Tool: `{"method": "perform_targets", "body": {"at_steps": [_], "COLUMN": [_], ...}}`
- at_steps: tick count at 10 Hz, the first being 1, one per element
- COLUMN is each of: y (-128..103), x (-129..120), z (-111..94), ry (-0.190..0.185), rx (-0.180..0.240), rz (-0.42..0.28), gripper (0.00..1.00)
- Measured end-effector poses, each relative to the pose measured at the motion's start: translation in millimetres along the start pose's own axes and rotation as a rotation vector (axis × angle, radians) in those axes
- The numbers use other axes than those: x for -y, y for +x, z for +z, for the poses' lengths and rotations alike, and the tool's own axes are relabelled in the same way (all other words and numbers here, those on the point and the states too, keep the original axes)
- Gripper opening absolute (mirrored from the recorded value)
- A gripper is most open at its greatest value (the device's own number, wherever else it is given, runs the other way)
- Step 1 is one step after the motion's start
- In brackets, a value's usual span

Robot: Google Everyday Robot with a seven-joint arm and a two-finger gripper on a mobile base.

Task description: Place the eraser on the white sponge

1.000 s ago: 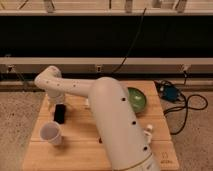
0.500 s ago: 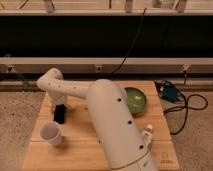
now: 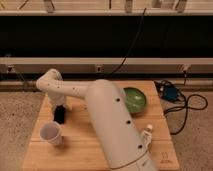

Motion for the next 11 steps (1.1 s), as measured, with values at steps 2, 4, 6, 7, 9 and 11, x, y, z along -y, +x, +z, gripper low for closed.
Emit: {"method": "perform_targets", "body": {"at_steps": [2, 4, 6, 7, 9, 11], "y": [-1.6, -1.4, 1.4, 2.2, 4.6, 5.5], "x": [1.4, 0.6, -10.8, -17.7, -32.5, -55.4], "z": [-2.7, -3.4, -12.9, -25.5, -58.9, -88.2], "ry": [-0.003, -0.004, -0.013, -0.009, 0.0, 0.0], "rx": [0.003, 0.002, -0.019, -0.033, -0.065, -0.091], "rz": [-0.004, -0.004, 0.01, 0.023, 0.049, 0.085], "gripper": [0.02, 0.0, 0.0, 0.0, 0.0, 0.0]}}
